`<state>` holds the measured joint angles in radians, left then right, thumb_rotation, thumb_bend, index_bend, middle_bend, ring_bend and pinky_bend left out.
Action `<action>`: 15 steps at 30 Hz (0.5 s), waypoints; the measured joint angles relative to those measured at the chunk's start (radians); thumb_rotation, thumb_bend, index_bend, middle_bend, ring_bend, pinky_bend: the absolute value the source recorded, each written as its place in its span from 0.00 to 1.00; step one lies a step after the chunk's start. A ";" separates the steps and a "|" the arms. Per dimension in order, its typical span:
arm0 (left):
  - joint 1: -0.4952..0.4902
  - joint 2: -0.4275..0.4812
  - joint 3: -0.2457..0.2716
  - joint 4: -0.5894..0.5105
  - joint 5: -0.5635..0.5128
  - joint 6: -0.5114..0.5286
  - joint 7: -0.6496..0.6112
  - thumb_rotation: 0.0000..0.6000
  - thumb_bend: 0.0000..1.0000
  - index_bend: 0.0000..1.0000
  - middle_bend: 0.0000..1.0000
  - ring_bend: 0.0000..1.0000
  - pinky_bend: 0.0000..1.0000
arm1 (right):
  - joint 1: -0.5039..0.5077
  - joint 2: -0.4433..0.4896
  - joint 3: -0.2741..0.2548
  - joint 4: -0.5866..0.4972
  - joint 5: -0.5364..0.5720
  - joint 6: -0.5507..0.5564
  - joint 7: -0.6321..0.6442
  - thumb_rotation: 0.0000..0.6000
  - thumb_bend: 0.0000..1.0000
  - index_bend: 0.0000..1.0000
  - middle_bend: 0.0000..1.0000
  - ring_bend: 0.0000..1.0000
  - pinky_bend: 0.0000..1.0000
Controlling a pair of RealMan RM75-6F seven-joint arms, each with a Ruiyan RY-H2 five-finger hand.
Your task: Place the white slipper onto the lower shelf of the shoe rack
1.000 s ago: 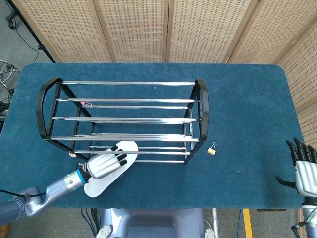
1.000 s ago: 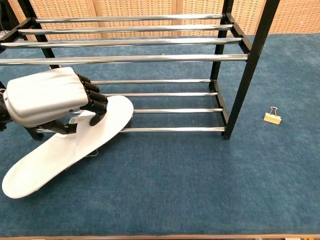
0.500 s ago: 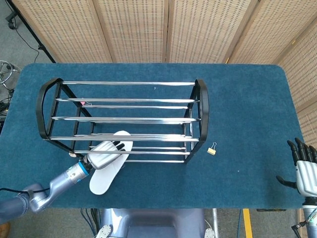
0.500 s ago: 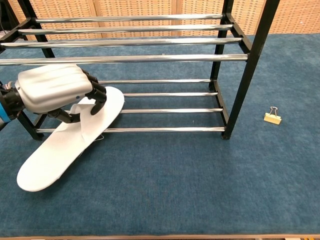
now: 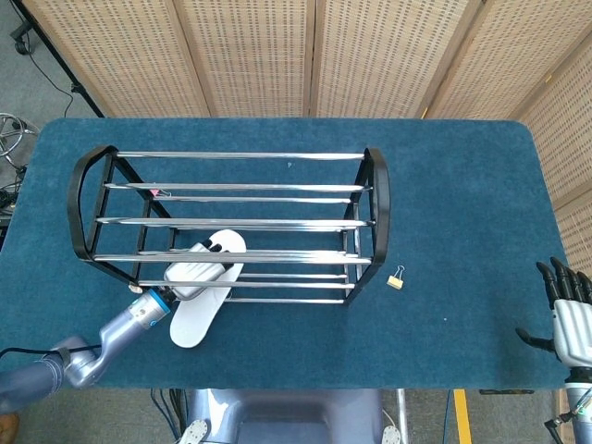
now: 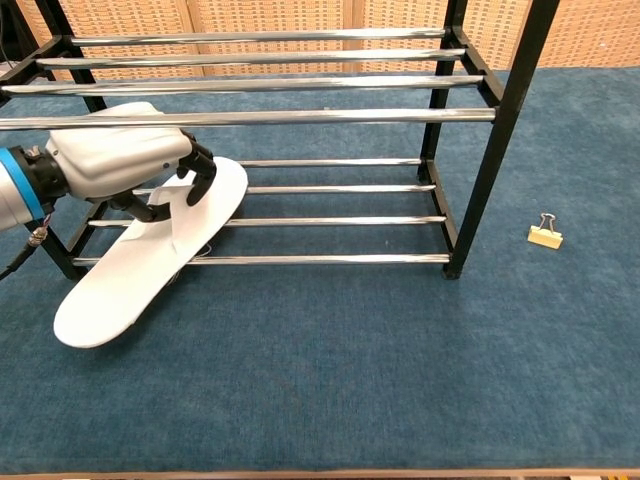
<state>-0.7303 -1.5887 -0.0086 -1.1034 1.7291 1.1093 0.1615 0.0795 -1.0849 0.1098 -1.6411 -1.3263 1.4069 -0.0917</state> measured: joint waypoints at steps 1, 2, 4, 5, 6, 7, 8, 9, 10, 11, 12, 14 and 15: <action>-0.002 -0.002 -0.004 0.001 -0.007 -0.005 0.002 1.00 0.47 0.67 0.51 0.46 0.53 | 0.000 0.000 0.000 0.000 0.001 -0.001 0.000 1.00 0.00 0.00 0.00 0.00 0.00; -0.005 -0.005 -0.008 0.002 -0.016 -0.011 0.008 1.00 0.47 0.67 0.51 0.46 0.53 | 0.000 0.000 0.000 0.001 0.002 -0.002 0.001 1.00 0.00 0.00 0.00 0.00 0.00; -0.009 -0.010 -0.016 0.002 -0.031 -0.021 0.018 1.00 0.47 0.67 0.51 0.46 0.53 | 0.001 0.000 0.001 0.002 0.005 -0.004 0.003 1.00 0.00 0.00 0.00 0.00 0.00; -0.011 -0.012 -0.020 0.002 -0.040 -0.027 0.026 1.00 0.47 0.67 0.51 0.46 0.53 | 0.001 0.001 0.001 0.002 0.006 -0.005 0.005 1.00 0.00 0.00 0.00 0.00 0.00; -0.012 -0.013 -0.023 0.001 -0.046 -0.030 0.032 1.00 0.47 0.67 0.51 0.46 0.53 | 0.001 0.001 0.002 0.002 0.006 -0.006 0.005 1.00 0.00 0.00 0.00 0.00 0.00; -0.014 -0.014 -0.026 0.000 -0.051 -0.034 0.037 1.00 0.47 0.67 0.51 0.46 0.53 | 0.001 0.002 0.002 0.003 0.006 -0.006 0.006 1.00 0.00 0.00 0.00 0.00 0.00; -0.016 -0.015 -0.028 -0.003 -0.059 -0.038 0.042 1.00 0.47 0.67 0.51 0.46 0.53 | 0.001 0.002 0.002 0.003 0.006 -0.006 0.007 1.00 0.00 0.00 0.00 0.00 0.00; -0.017 -0.016 -0.030 -0.006 -0.064 -0.042 0.044 1.00 0.47 0.67 0.51 0.46 0.53 | 0.001 0.002 0.002 0.003 0.006 -0.005 0.008 1.00 0.00 0.00 0.00 0.00 0.00; -0.018 -0.017 -0.032 -0.010 -0.070 -0.046 0.046 1.00 0.47 0.67 0.51 0.46 0.53 | 0.001 0.003 0.003 0.003 0.007 -0.005 0.009 1.00 0.00 0.00 0.00 0.00 0.00; -0.019 -0.018 -0.034 -0.017 -0.078 -0.050 0.050 1.00 0.47 0.67 0.51 0.46 0.53 | 0.001 0.003 0.003 0.003 0.007 -0.006 0.010 1.00 0.00 0.00 0.00 0.00 0.00; -0.019 -0.018 -0.036 -0.022 -0.084 -0.054 0.054 1.00 0.47 0.67 0.51 0.46 0.53 | 0.001 0.004 0.003 0.003 0.007 -0.006 0.011 1.00 0.00 0.00 0.00 0.00 0.00; -0.020 -0.018 -0.039 -0.033 -0.097 -0.063 0.066 1.00 0.47 0.67 0.51 0.47 0.53 | 0.001 0.004 0.003 0.003 0.007 -0.006 0.013 1.00 0.00 0.00 0.00 0.00 0.00; -0.021 -0.018 -0.041 -0.041 -0.106 -0.069 0.075 1.00 0.47 0.67 0.51 0.47 0.53 | 0.001 0.004 0.003 0.003 0.007 -0.007 0.014 1.00 0.00 0.00 0.00 0.00 0.00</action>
<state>-0.7510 -1.6068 -0.0498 -1.1446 1.6233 1.0402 0.2369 0.0808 -1.0807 0.1124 -1.6381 -1.3195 1.4004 -0.0782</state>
